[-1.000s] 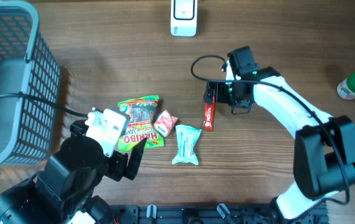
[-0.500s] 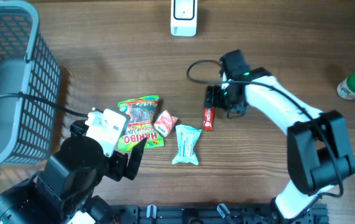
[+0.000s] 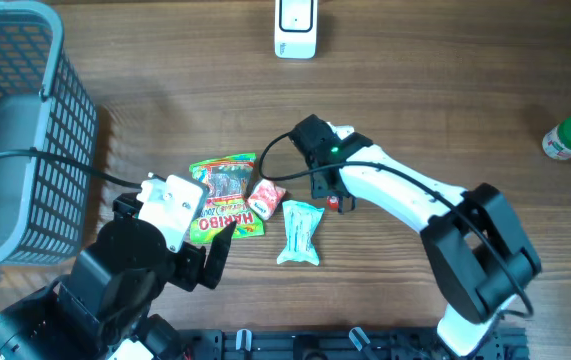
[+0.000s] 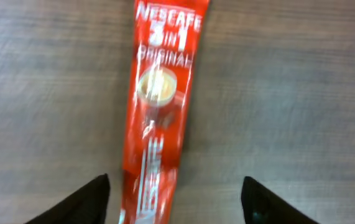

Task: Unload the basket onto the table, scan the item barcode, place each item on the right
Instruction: 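Lift the Nescafe stick with the right gripper toward the scanner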

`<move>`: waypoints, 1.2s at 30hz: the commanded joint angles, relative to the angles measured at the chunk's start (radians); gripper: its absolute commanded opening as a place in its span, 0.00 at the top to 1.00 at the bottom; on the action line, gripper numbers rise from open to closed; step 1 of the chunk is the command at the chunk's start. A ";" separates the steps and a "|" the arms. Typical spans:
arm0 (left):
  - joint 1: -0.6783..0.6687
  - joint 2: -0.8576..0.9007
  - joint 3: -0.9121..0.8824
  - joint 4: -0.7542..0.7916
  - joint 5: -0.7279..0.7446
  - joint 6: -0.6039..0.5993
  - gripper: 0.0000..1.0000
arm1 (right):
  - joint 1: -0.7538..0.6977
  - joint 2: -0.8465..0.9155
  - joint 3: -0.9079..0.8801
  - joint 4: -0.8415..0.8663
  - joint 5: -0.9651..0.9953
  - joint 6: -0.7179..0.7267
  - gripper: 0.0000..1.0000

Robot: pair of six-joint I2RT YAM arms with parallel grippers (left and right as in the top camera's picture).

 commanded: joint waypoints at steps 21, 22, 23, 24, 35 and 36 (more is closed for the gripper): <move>0.003 -0.002 -0.002 0.000 0.005 0.020 0.00 | 0.011 0.317 0.093 -0.216 -0.003 0.012 0.96; 0.003 -0.002 -0.002 0.000 0.005 0.020 0.00 | 0.011 0.310 0.122 -0.241 -0.052 -0.023 0.96; 0.003 -0.002 -0.002 0.000 0.005 0.020 0.00 | 0.011 0.300 0.154 -0.261 -0.109 -0.059 0.95; 0.003 -0.002 -0.002 0.000 0.005 0.020 0.00 | 0.011 0.287 0.184 -0.270 -0.179 -0.100 0.96; 0.003 -0.002 -0.002 0.000 0.005 0.020 0.00 | -0.047 0.062 0.338 -0.226 -1.055 -0.402 0.96; 0.003 -0.002 -0.002 0.000 0.005 0.020 0.00 | -0.056 0.058 0.338 -0.219 -1.140 -0.439 0.96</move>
